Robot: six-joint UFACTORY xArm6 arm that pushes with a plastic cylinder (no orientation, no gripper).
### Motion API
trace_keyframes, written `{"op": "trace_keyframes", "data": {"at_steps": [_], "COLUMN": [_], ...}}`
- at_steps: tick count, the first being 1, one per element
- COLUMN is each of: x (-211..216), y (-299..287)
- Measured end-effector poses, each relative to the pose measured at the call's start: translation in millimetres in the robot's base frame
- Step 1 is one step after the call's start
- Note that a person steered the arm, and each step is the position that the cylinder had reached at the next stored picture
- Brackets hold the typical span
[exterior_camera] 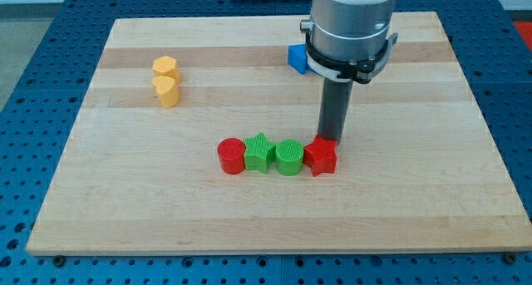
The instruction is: Place the blue triangle vertically above the red circle
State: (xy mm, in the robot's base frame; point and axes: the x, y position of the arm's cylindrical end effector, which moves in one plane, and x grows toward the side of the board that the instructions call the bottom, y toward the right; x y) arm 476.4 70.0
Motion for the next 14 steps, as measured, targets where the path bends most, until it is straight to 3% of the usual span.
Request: {"op": "trace_keyframes", "data": {"at_steps": [2, 6, 7, 8, 9, 10, 13, 14], "x": [-50, -53, -57, -96, -117, -117, -125, -143], "y": [-34, -171, -160, -86, -57, -56, 66, 64]}}
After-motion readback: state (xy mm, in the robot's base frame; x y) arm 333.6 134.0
